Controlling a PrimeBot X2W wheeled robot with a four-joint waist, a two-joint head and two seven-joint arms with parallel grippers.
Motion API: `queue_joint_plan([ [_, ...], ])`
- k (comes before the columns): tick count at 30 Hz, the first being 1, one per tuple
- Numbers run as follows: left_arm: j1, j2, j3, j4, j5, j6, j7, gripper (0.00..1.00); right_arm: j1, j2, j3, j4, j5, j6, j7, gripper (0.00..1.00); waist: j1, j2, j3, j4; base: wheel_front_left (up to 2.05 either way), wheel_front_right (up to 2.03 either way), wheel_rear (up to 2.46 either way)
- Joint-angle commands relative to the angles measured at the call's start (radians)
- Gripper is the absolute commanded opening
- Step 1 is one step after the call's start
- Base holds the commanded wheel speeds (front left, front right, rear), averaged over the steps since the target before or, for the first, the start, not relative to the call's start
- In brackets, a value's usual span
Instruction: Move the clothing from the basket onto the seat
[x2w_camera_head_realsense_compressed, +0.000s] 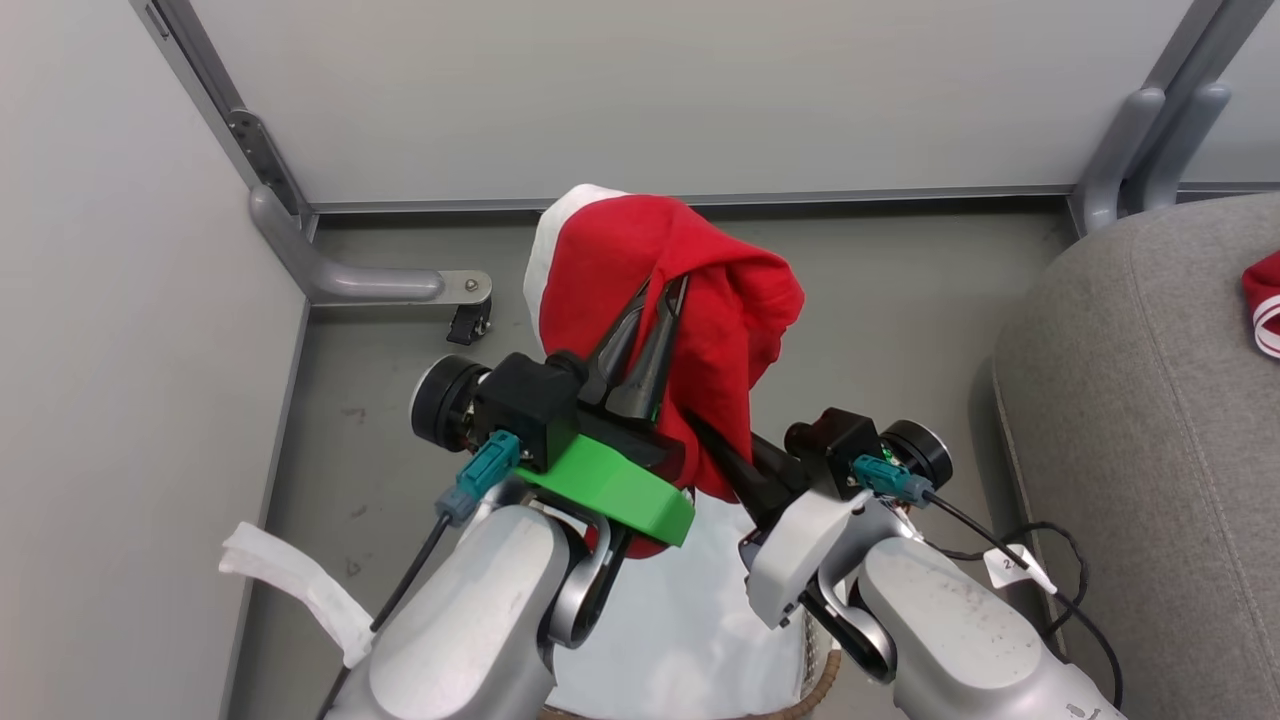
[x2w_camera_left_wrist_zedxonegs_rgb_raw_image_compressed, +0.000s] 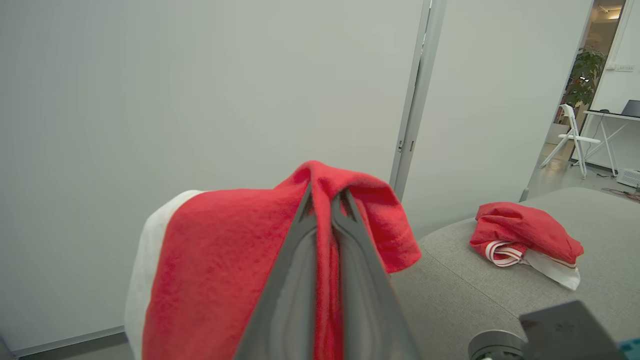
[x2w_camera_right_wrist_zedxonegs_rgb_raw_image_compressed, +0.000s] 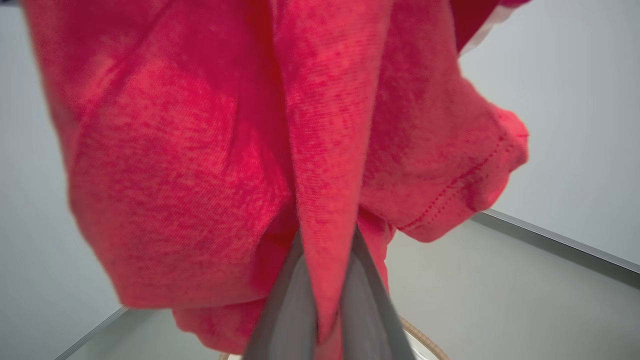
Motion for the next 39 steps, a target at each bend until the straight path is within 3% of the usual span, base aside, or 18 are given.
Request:
queue_joint_plan([
  [1, -0.01, 0.002, 0.006, 0.002, 0.01, 0.004, -0.001, 0.0, 0.004, -0.004, -0.002, -0.006, 0.006, -0.001, -0.002, 0.0, 0.0, 0.0, 0.003, -0.007, 0.0, 0.0, 0.0],
  [9, -0.014, 0.001, 0.027, -0.002, 0.021, 0.005, -0.001, 0.0, 0.008, -0.004, -0.01, -0.031, 0.002, -0.001, -0.002, 0.0, 0.0, 0.0, 0.019, -0.066, 0.0, 0.0, 0.0],
  [10, -0.014, 0.001, 0.031, -0.001, 0.028, 0.0, -0.001, 0.86, 0.008, -0.004, -0.012, -0.04, 0.003, -0.001, -0.002, 0.0, 0.0, 0.0, 0.023, -0.084, 0.0, 0.0, 0.0],
  [11, -0.016, 0.001, 0.036, 0.0, 0.039, 0.0, -0.001, 1.0, 0.009, -0.004, -0.011, -0.047, 0.006, -0.001, -0.002, 0.0, 0.0, 0.0, 0.024, -0.1, 0.0, 0.0, 0.0],
  [14, -0.009, 0.001, 0.055, 0.004, 0.067, -0.002, -0.001, 1.0, 0.016, -0.004, -0.012, -0.076, 0.013, -0.001, -0.002, 0.0, 0.0, 0.0, 0.029, -0.164, 0.0, 0.0, 0.0],
  [19, 0.026, 0.002, 0.121, 0.031, 0.124, -0.026, -0.001, 1.0, 0.025, -0.004, -0.03, -0.153, 0.022, -0.001, -0.002, 0.0, 0.0, 0.0, 0.045, -0.333, 0.0, 0.0, 0.0],
  [24, 0.06, 0.005, 0.207, 0.062, 0.192, -0.069, -0.001, 1.0, 0.046, -0.003, -0.058, -0.21, 0.032, -0.001, -0.002, 0.0, 0.0, 0.0, 0.06, -0.51, 0.0, 0.0, 0.0],
  [30, 0.103, 0.005, 0.273, 0.063, 0.249, -0.11, -0.001, 1.0, 0.071, -0.001, -0.106, -0.259, 0.009, -0.001, -0.002, 0.0, 0.0, 0.0, 0.08, -0.665, 0.0, 0.0, 0.0],
  [32, 0.115, 0.006, 0.284, 0.061, 0.263, -0.119, -0.001, 1.0, 0.086, -0.001, -0.124, -0.267, 0.006, -0.001, -0.002, 0.0, 0.0, 0.0, 0.087, -0.702, 0.0, 0.0, 0.0],
  [39, 0.085, 0.004, 0.243, 0.088, 0.288, -0.146, -0.001, 1.0, 0.09, -0.007, -0.269, -0.314, -0.07, -0.001, -0.002, 0.0, 0.0, 0.0, 0.142, -0.724, 0.0, 0.0, 0.0],
])
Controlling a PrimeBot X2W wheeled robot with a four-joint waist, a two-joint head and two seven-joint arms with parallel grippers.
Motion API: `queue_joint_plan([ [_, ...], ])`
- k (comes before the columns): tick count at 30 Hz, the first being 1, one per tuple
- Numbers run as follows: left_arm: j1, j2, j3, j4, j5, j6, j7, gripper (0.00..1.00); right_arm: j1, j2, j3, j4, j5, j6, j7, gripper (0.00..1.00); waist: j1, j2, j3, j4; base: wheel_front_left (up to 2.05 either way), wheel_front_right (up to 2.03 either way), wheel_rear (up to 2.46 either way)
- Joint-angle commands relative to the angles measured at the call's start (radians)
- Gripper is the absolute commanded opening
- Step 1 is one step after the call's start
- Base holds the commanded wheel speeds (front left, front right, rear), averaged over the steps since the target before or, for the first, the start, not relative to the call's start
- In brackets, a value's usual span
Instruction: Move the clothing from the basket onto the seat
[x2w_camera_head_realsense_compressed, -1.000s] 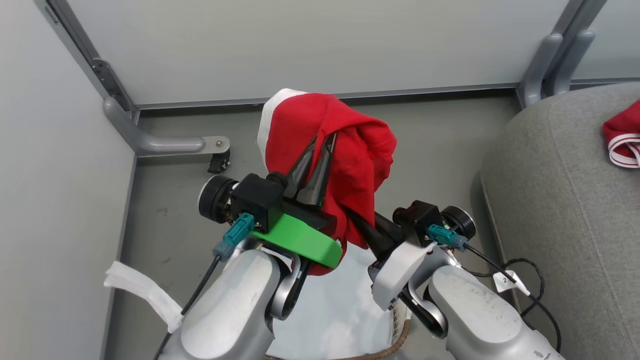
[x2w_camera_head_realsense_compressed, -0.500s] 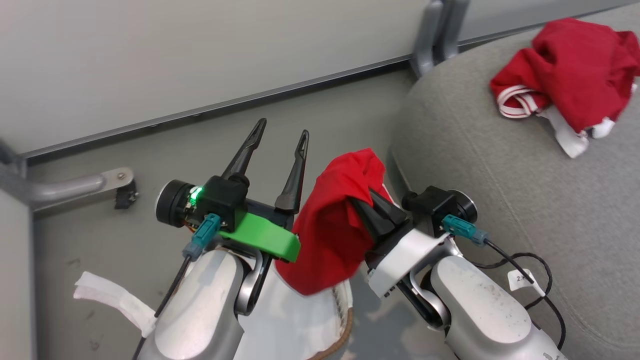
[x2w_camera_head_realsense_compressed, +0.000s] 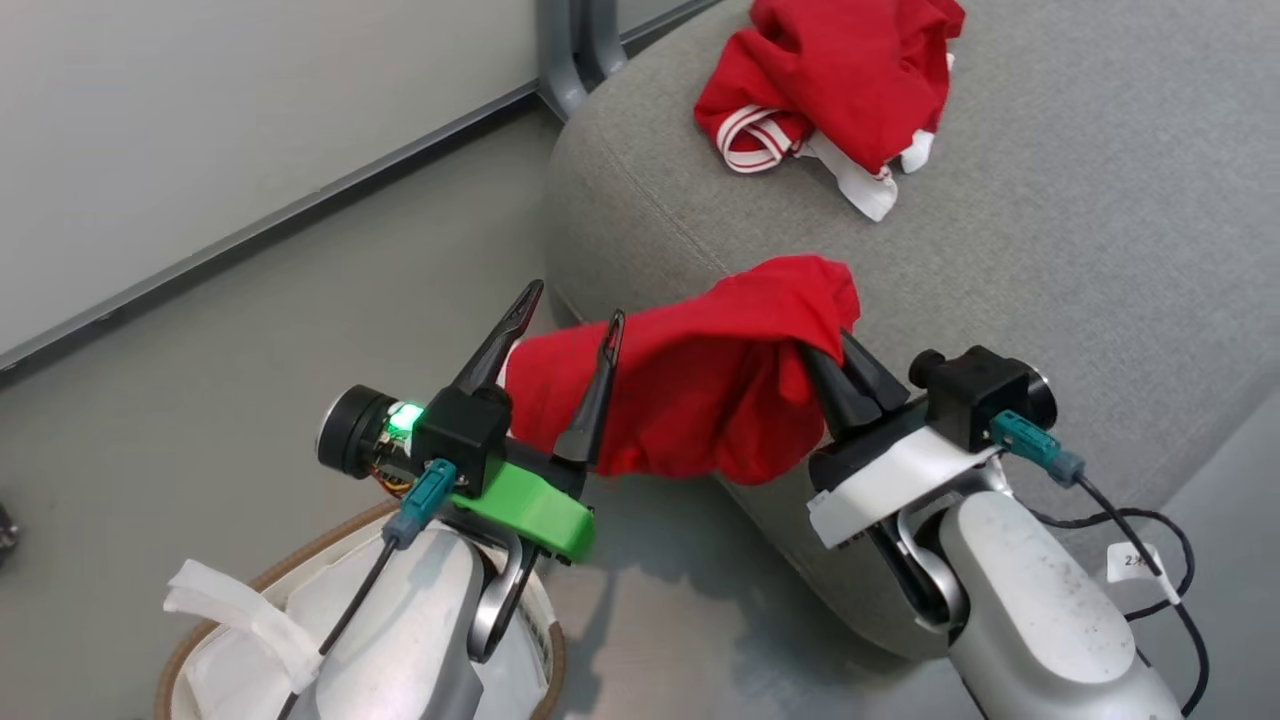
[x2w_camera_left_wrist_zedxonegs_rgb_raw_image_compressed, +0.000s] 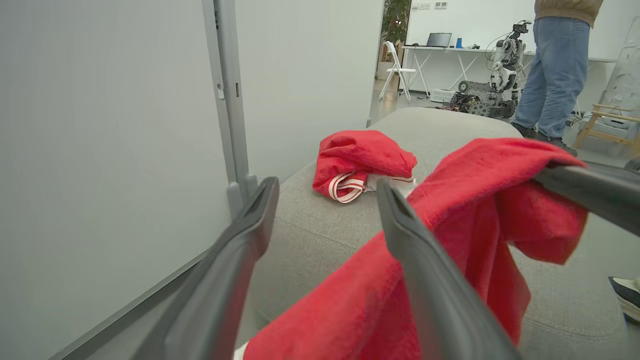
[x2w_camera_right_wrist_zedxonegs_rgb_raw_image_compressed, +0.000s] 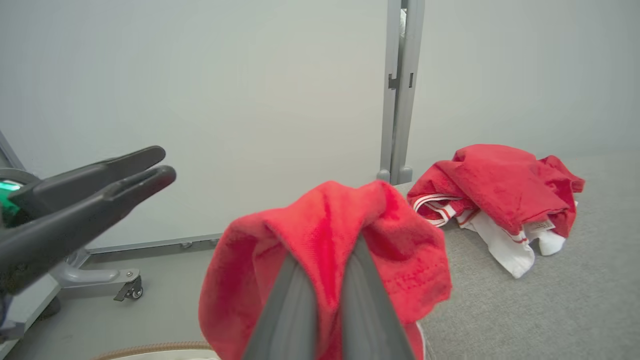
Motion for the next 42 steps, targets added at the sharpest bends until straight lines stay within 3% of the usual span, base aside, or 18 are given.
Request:
queue_joint_plan([
  [1, -0.018, 0.006, -0.005, 0.007, 0.004, -0.004, -0.001, 1.0, -0.021, -0.014, -0.022, -0.01, -0.016, -0.001, -0.002, 0.0, 0.0, -0.0001, 0.068, -0.07, 0.0, 0.0, 0.0],
  [8, -0.047, 0.013, -0.008, 0.026, 0.023, -0.009, -0.001, 1.0, -0.192, -0.13, -0.094, -0.027, -0.063, -0.001, -0.002, 0.0, 0.0, -0.0001, 0.147, -0.071, 0.01, 0.01, 0.01],
  [13, -0.054, 0.042, 0.018, 0.013, 0.058, -0.01, -0.001, 1.0, -0.394, -0.239, -0.069, -0.009, -0.11, -0.001, -0.002, 0.0, 0.0, -0.0001, 0.218, -0.071, 0.0, 0.0, 0.0],
  [20, -0.092, 0.055, 0.014, 0.005, 0.092, -0.011, -0.001, 1.0, -0.64, -0.375, -0.165, 0.126, -0.166, -0.001, -0.002, 0.0, 0.0, -0.0001, 0.327, 0.012, 0.0, 0.0, 0.0],
  [28, -0.14, 0.052, 0.015, -0.007, 0.099, -0.011, -0.001, 1.0, -0.756, -0.417, -0.275, 0.352, -0.261, -0.001, -0.001, 0.0, 0.0, -0.0001, 0.425, 0.11, 0.0, 0.0, 0.0],
  [34, -0.154, 0.045, 0.021, -0.004, 0.108, -0.011, -0.001, 1.0, -0.683, -0.396, -0.379, 0.486, -0.283, -0.001, -0.001, 0.02, 0.0, -0.0001, 0.462, 0.157, 0.0, 0.0, 0.0],
  [35, -0.155, 0.044, 0.023, -0.003, 0.11, -0.011, -0.001, 1.0, -0.67, -0.39, -0.405, 0.495, -0.283, -0.001, -0.001, 0.35, 0.0, -0.0001, 0.462, 0.159, 0.0, 0.0, 0.0],
  [36, -0.155, 0.043, 0.026, 0.0, 0.109, -0.011, -0.001, 1.0, -0.649, -0.381, -0.447, 0.506, -0.272, -0.001, -0.001, 1.0, 0.0, -0.0001, 0.462, 0.163, 0.0, 0.0, 0.0],
  [42, -0.139, 0.051, 0.067, -0.01, 0.111, 0.009, -0.001, 1.0, -0.49, -0.328, -0.574, 0.507, -0.273, -0.001, -0.001, 1.0, 0.0, -0.0001, 0.435, 0.148, 0.0, 0.0, 0.0],
])
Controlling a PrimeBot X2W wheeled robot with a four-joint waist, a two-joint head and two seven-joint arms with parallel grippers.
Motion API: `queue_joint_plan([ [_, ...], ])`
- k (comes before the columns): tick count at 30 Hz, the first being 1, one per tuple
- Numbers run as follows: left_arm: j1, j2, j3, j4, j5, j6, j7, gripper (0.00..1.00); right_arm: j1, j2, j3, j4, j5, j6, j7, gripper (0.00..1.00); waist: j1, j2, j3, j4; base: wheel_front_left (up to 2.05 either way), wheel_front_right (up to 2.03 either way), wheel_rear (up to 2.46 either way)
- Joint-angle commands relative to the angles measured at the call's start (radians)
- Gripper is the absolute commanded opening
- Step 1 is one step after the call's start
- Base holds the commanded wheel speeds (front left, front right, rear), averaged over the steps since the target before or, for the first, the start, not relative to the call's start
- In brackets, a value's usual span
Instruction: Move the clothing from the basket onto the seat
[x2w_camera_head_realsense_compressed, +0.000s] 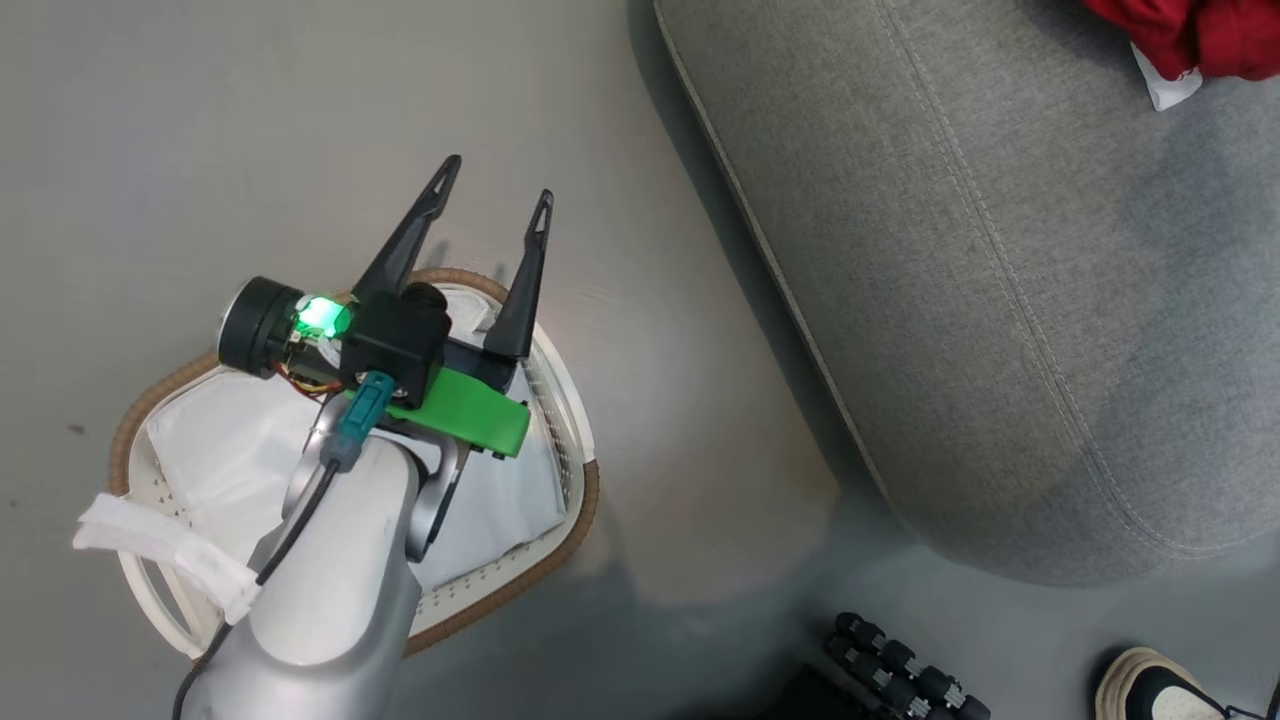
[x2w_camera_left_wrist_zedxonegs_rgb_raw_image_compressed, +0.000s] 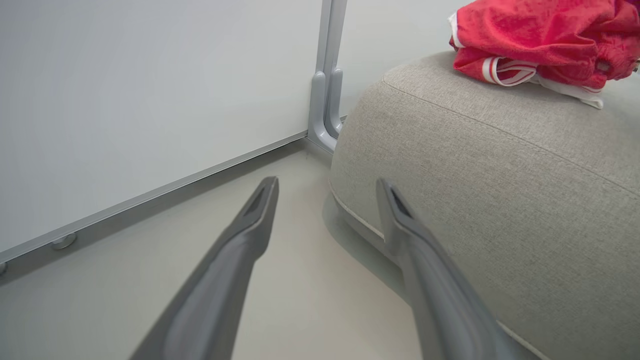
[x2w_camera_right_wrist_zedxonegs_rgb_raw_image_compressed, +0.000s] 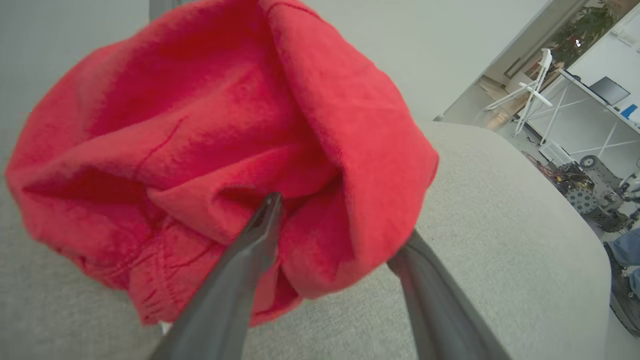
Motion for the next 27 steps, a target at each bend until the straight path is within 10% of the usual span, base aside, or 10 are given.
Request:
queue_joint_plan([
  [1, 0.006, 0.011, 0.009, -0.004, 0.006, 0.006, -0.001, 1.0, 0.039, 0.0, -0.016, -0.012, -0.001, -0.002, 0.0, 1.0, -0.0001, 0.0, -0.019, -0.015, 0.0, 0.0, 0.0],
  [14, 0.111, -0.002, 0.118, -0.021, -0.023, 0.046, -0.001, 1.0, 0.331, 0.095, 0.101, -0.249, 0.035, -0.002, 0.0, 1.0, -0.0001, 0.0, -0.173, -0.033, 0.0, 0.0, 0.0],
  [27, 0.248, -0.036, 0.274, -0.035, -0.05, 0.105, -0.001, 1.0, 0.443, 0.213, 0.228, -0.424, 0.154, -0.002, 0.0, 1.0, -0.0001, 0.0, -0.34, 0.129, 0.0, 0.0, 0.0],
])
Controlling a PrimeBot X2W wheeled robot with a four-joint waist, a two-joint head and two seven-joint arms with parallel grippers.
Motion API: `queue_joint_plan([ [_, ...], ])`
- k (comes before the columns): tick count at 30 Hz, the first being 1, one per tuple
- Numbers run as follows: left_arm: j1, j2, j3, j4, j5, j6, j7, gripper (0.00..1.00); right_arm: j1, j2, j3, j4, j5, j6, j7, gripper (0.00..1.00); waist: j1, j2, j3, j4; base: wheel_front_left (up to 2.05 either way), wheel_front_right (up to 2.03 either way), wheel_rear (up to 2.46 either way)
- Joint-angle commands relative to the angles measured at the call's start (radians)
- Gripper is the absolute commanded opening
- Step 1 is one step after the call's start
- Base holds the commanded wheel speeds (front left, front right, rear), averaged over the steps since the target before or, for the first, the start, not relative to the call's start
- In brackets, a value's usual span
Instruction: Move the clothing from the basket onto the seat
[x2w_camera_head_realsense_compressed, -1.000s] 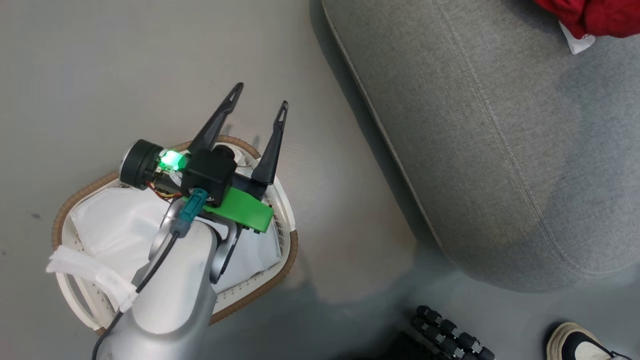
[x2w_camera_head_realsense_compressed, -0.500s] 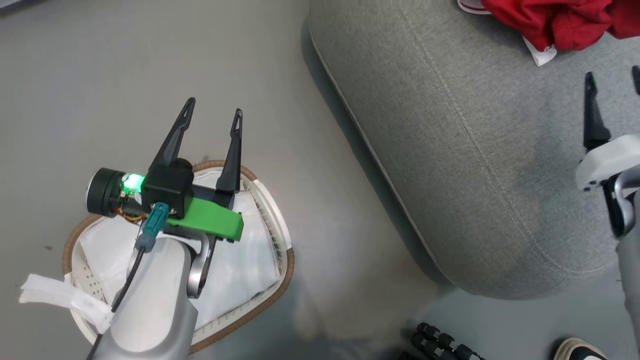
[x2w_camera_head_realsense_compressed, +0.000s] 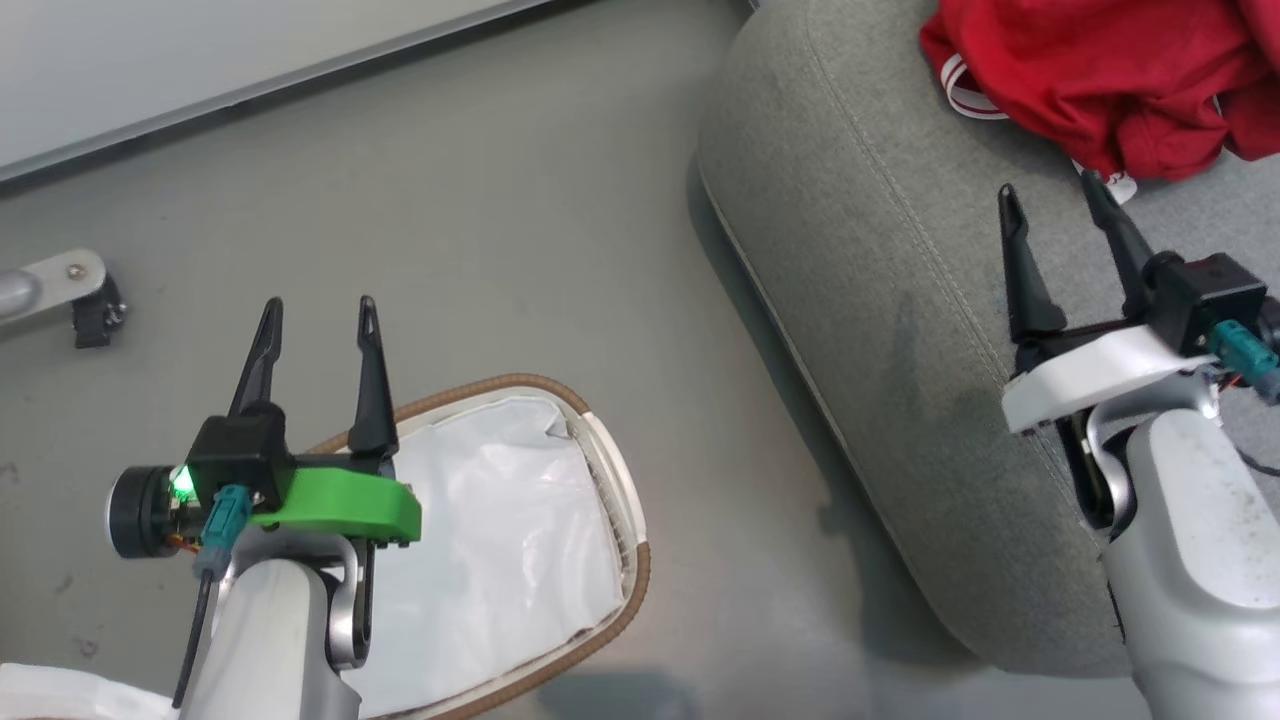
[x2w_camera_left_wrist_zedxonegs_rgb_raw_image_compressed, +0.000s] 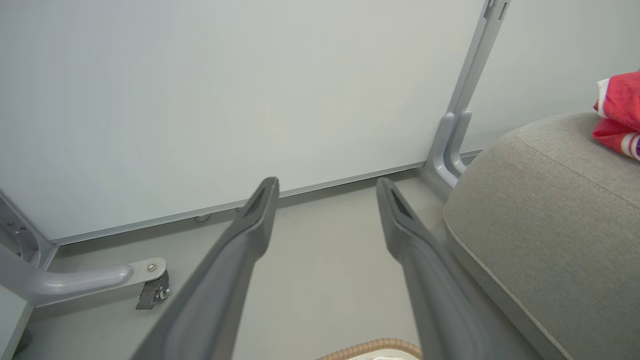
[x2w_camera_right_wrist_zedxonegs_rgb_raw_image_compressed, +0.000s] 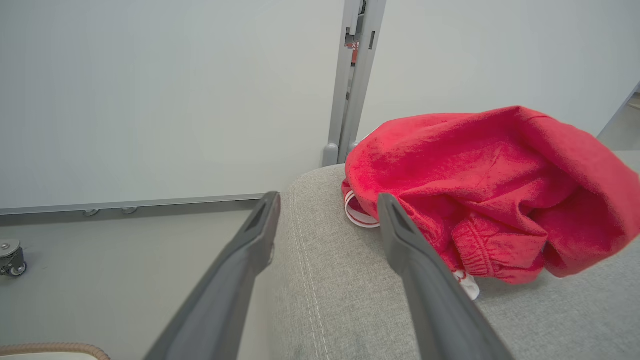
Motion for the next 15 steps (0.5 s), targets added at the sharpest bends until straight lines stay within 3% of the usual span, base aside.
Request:
queue_joint_plan([
  [1, 0.03, -0.001, 0.016, 0.009, -0.008, 0.009, -0.001, 1.0, 0.034, 0.012, 0.009, -0.005, -0.001, -0.001, 0.0, 1.0, 0.0, 0.0, -0.08, 0.079, 0.0, 0.0, 0.0],
  [7, 0.091, -0.006, 0.062, 0.028, -0.022, 0.019, -0.001, 1.0, 0.093, 0.047, 0.01, 0.0, 0.009, -0.001, 0.0, 1.0, 0.0, 0.0, -0.148, 0.15, 0.0, 0.0, 0.0],
  [15, 0.16, -0.006, 0.066, 0.066, -0.089, -0.01, -0.001, 1.0, 0.189, 0.071, 0.048, 0.022, -0.009, -0.001, 0.0, 1.0, 0.0, 0.0, -0.209, 0.21, 0.0, 0.0, 0.0],
])
